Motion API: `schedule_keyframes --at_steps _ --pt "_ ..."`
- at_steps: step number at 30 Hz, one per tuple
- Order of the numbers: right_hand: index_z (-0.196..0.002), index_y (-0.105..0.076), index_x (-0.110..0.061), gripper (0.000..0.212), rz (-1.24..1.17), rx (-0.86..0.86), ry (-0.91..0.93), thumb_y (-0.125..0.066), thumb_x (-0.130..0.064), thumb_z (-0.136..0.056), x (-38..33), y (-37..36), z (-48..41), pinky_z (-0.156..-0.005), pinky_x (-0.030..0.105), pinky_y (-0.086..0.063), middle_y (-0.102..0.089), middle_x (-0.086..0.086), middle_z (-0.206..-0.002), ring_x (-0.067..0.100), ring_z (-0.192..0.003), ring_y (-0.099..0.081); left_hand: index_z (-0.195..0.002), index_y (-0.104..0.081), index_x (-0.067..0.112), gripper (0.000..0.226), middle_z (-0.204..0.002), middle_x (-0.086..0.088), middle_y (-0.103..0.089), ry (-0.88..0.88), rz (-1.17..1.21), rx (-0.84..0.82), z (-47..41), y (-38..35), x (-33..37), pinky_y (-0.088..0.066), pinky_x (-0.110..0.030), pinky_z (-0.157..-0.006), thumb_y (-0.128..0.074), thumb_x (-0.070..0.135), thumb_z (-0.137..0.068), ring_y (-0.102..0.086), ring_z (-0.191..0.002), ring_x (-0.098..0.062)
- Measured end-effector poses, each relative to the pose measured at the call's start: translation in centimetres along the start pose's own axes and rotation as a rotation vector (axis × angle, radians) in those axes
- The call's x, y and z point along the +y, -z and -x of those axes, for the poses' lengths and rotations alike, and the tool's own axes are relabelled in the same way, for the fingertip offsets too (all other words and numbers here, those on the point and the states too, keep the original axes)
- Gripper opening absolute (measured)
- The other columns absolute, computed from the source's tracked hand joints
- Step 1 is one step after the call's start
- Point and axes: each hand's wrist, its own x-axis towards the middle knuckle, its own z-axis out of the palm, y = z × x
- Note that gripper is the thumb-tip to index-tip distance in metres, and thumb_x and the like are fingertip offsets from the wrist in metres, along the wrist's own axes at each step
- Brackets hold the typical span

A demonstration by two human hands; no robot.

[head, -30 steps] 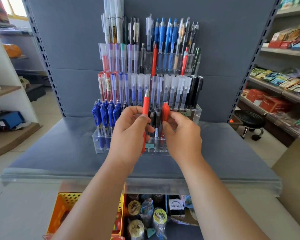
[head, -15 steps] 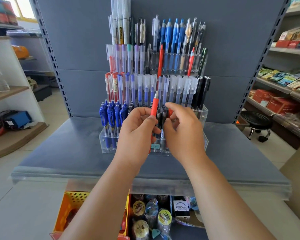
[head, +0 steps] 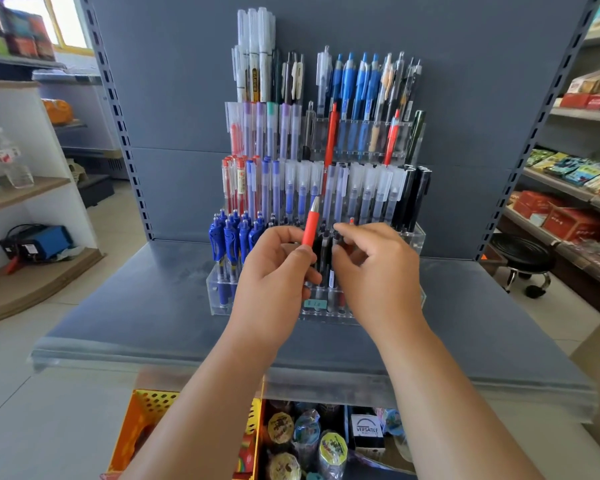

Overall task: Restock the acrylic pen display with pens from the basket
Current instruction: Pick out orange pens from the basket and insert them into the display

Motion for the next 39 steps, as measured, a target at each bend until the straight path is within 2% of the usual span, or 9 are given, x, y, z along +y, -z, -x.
schedule_keyframes --at_steps 3,6,12,17,21,23,27,35,39 --pt "-0.110 -0.075 -0.020 0.028 -0.014 0.008 -0.018 -0.071 -0.010 -0.084 -0.1 -0.1 0.0 -0.070 0.021 -0.050 -0.063 -0.010 -0.095 0.002 -0.072 -0.060 -0.096 -0.058 0.012 0.012 -0.078 -0.003 -0.058 -0.004 -0.005 0.003 0.0 0.1 0.1 -0.047 -0.028 -0.057 -0.050 0.003 -0.097 -0.058 -0.065 -0.012" --pt "-0.107 -0.075 -0.020 0.025 -0.007 0.016 -0.039 -0.072 -0.010 -0.085 -0.2 0.1 -0.1 -0.069 0.015 -0.046 -0.062 -0.011 -0.091 0.004 -0.072 -0.060 -0.095 -0.059 0.013 0.013 -0.077 -0.002 -0.059 -0.002 -0.008 0.001 -0.1 0.2 0.1 -0.048 -0.029 -0.058 -0.050 0.004 -0.097 -0.058 -0.065 -0.011" --pt "-0.107 -0.075 -0.023 0.022 0.022 0.009 -0.084 -0.074 -0.017 -0.086 -0.6 0.6 0.0 -0.072 0.034 -0.056 -0.070 -0.007 -0.093 0.015 -0.079 -0.066 -0.095 -0.059 0.015 0.012 -0.077 -0.001 -0.060 0.001 -0.016 -0.010 -0.1 0.0 -0.2 -0.049 -0.027 -0.058 -0.051 0.006 -0.096 -0.059 -0.063 -0.009" --pt "-0.106 -0.074 -0.025 0.017 0.024 -0.019 -0.135 -0.071 -0.023 -0.090 -1.0 0.9 -0.1 -0.071 0.036 -0.057 -0.070 -0.011 -0.089 0.011 -0.079 -0.067 -0.095 -0.060 0.014 0.012 -0.078 -0.002 -0.061 0.013 -0.009 -0.008 0.1 -0.1 -0.2 -0.049 -0.026 -0.057 -0.051 0.005 -0.096 -0.058 -0.064 -0.009" --pt "-0.111 -0.073 -0.024 0.018 0.002 -0.105 -0.162 -0.067 -0.023 -0.093 -1.2 1.4 -0.3 -0.067 0.021 -0.053 -0.062 -0.023 -0.077 0.001 -0.074 -0.064 -0.096 -0.060 0.014 0.013 -0.079 -0.003 -0.061 0.016 -0.018 -0.011 0.1 -0.2 -0.2 -0.049 -0.027 -0.058 -0.051 0.005 -0.096 -0.058 -0.063 -0.009" --pt "-0.115 -0.071 -0.023 0.021 -0.012 -0.142 -0.175 -0.067 -0.023 -0.094 -1.2 1.5 -0.3 -0.060 0.011 -0.046 -0.062 -0.020 -0.076 -0.002 -0.071 -0.061 -0.096 -0.061 0.013 0.013 -0.079 -0.002 -0.062 0.018 -0.015 -0.009 0.1 -0.2 -0.2 -0.050 -0.027 -0.059 -0.051 0.005 -0.096 -0.059 -0.064 -0.009" --pt "-0.118 -0.069 -0.024 0.023 -0.081 -0.158 -0.233 -0.065 -0.023 -0.095 -1.2 1.4 0.0 -0.053 0.005 -0.041 -0.064 -0.017 -0.075 -0.005 -0.065 -0.060 -0.097 -0.061 0.012 0.013 -0.078 -0.003 -0.061 0.019 -0.015 -0.013 0.2 -0.2 -0.3 -0.049 -0.029 -0.059 -0.051 0.004 -0.097 -0.058 -0.062 -0.009" --pt "-0.110 -0.067 -0.026 0.021 -0.251 -0.040 -0.181 -0.065 -0.016 -0.092 -1.6 1.7 0.1 -0.059 0.012 -0.046 -0.065 -0.011 -0.076 0.005 -0.064 -0.060 -0.101 -0.062 0.020 0.010 -0.081 0.000 -0.073 0.009 0.042 0.007 0.3 -0.3 0.0 -0.055 -0.028 -0.058 -0.058 0.012 -0.098 -0.069 -0.069 -0.014" --pt "-0.103 -0.068 -0.032 0.036 -0.319 -0.126 -0.021 -0.066 0.000 -0.086 -1.9 2.0 0.6 -0.057 0.022 -0.051 -0.060 -0.010 -0.078 0.009 -0.060 -0.057 -0.092 -0.068 0.022 0.018 -0.075 0.002 -0.072 -0.043 -0.040 0.024 0.2 -0.4 -0.1 -0.043 -0.021 -0.050 -0.055 0.013 -0.100 -0.056 -0.057 -0.008"
